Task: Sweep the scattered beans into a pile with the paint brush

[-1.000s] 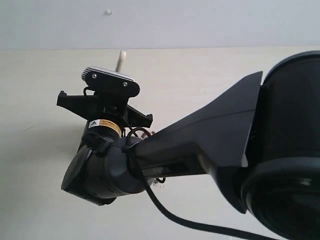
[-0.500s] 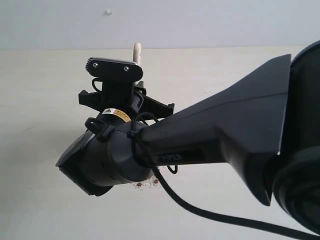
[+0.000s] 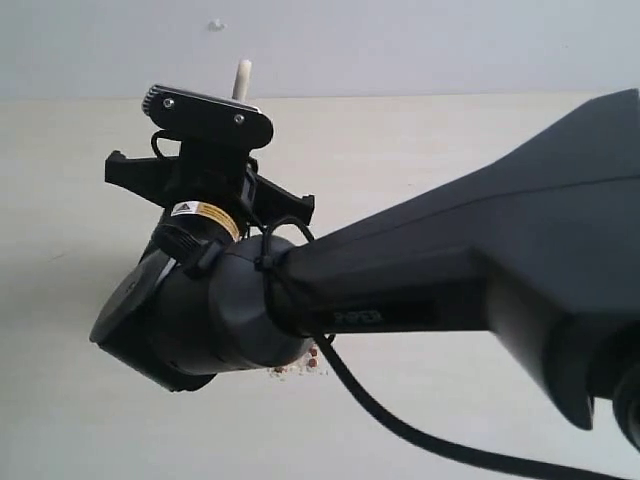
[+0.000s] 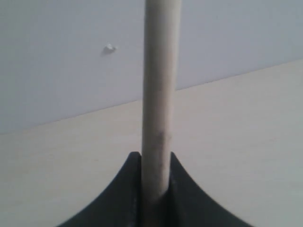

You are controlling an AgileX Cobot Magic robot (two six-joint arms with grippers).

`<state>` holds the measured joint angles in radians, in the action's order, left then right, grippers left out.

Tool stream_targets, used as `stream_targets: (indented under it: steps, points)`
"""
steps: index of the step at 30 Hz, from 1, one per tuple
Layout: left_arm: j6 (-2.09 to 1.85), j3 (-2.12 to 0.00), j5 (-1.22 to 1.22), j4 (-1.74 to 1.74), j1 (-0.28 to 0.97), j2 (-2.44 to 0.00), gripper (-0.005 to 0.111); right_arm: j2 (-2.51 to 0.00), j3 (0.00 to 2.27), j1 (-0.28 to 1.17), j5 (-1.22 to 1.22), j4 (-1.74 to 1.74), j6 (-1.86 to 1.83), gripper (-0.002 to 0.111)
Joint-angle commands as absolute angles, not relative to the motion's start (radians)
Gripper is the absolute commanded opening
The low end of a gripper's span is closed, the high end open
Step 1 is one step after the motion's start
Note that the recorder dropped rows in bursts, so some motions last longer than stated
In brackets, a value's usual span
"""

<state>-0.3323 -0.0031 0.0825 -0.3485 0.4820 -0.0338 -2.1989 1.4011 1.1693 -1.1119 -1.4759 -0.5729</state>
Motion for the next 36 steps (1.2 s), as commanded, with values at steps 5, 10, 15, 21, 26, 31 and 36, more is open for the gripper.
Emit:
stream_targets:
  steps: [5, 10, 15, 21, 26, 31, 36]
  points:
    - [-0.336, 0.0, 0.088, -0.347, 0.487, -0.028, 0.0, -2.279, 1.415, 1.063, -1.061, -1.379, -0.44, 0.0]
    - [-0.336, 0.0, 0.088, -0.347, 0.487, -0.028, 0.0, -2.285, 1.415, 1.008, -0.973, -1.403, -0.443, 0.0]
    - [-0.336, 0.0, 0.088, -0.347, 0.487, -0.028, 0.0, -2.279, 1.415, 1.004, -1.001, -1.555, -0.581, 0.0]
    - [-0.336, 0.0, 0.088, -0.347, 0.487, -0.028, 0.0, -2.232, 1.415, 1.009, -1.086, -1.686, -0.795, 0.0]
    - [-0.336, 0.0, 0.088, -0.347, 0.487, -0.028, 0.0, -2.188, 1.415, 1.043, -1.087, -1.653, -0.81, 0.0]
    - [-0.336, 0.0, 0.088, -0.347, 0.487, -0.028, 0.0, -2.153, 1.413, 1.077, -0.887, -1.53, -0.876, 0.0]
    - [-0.336, 0.0, 0.088, -0.347, 0.487, -0.028, 0.0, -2.155, 1.413, 1.146, -0.758, -1.495, -0.836, 0.0]
